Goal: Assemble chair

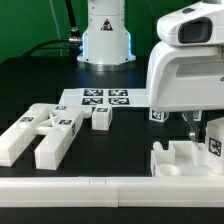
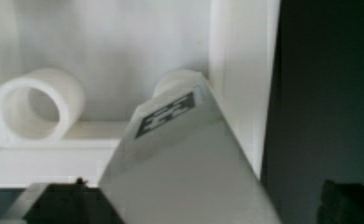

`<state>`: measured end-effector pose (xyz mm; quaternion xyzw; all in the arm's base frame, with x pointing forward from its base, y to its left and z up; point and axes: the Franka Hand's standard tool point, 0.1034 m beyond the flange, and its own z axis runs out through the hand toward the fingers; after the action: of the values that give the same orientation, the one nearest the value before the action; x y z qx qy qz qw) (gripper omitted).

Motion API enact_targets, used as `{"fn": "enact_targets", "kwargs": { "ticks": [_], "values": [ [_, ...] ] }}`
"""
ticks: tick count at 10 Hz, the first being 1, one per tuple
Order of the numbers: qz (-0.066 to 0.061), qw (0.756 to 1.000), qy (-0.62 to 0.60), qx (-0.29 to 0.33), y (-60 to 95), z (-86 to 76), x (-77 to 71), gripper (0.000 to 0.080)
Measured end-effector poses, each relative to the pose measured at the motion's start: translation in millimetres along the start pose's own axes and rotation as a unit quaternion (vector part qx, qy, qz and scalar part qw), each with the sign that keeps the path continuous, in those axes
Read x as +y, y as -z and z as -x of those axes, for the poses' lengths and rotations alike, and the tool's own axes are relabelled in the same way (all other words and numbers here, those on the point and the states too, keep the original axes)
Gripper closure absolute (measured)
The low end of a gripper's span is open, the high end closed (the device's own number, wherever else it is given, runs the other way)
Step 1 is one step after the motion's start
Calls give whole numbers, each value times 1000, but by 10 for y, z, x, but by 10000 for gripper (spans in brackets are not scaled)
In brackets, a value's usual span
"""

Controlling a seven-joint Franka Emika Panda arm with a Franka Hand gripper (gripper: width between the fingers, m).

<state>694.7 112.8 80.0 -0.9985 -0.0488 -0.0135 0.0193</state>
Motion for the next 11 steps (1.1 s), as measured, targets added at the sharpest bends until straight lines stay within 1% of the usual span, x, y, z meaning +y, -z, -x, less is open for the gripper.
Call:
{"fn": "enact_targets", "kwargs": {
  "ticks": [1,2,3,4,5,8,9,10,11],
  "values": [
    [5,1000,29,0,7,-3,12,151],
    [8,999,34,0,6,-3,18,273],
    [8,999,33,-1,-4,1,21,273],
    [8,999,33,-1,-6,2,23,411],
    [8,999,33,-1,-8,3,24,513],
    [8,1000,20,-1,-13,5,26,512],
    [6,1000,0,-1,-17,2,35,512],
    [-3,998,-56,0,-18,-7,73,512],
    [-5,993,-114,-1,-21,-7,88,512]
  ]
}}
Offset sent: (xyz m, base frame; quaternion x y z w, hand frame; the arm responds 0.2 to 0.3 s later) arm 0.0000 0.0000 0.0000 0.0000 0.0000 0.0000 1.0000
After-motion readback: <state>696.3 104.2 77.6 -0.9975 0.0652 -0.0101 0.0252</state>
